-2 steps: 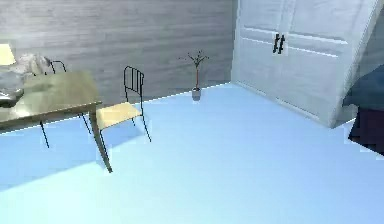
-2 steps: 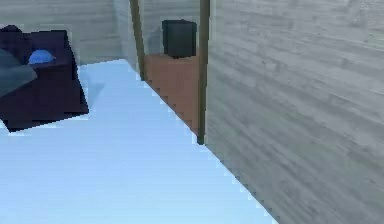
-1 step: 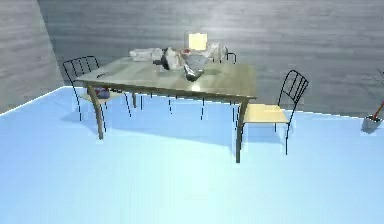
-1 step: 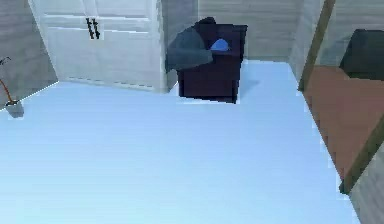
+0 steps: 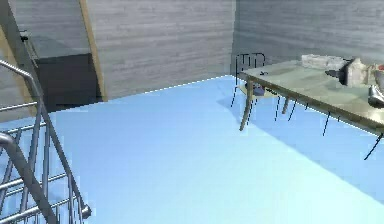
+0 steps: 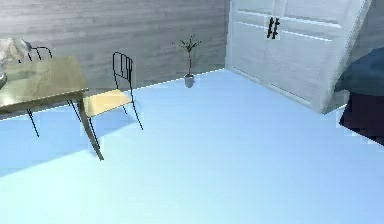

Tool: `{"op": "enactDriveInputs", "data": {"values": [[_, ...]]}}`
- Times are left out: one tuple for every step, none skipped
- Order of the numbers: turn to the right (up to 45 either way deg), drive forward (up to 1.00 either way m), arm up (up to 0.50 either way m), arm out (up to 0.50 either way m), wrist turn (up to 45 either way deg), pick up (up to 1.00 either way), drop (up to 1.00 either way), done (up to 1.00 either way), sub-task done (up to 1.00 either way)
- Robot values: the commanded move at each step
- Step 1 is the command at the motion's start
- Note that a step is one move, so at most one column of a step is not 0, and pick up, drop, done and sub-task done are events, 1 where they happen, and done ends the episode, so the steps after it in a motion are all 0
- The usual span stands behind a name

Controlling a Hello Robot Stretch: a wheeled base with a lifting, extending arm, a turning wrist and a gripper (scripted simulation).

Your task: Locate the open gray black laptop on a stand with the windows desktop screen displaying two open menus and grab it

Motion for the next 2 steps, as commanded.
{"op": "enactDriveInputs", "data": {"values": [[-6.0, 0.00, 0.00, 0.00, 0.0, 0.00, 0.00, 0.00, 0.00], [0.0, 0.60, 0.00, 0.00, 0.0, 0.00, 0.00, 0.00, 0.00]]}}
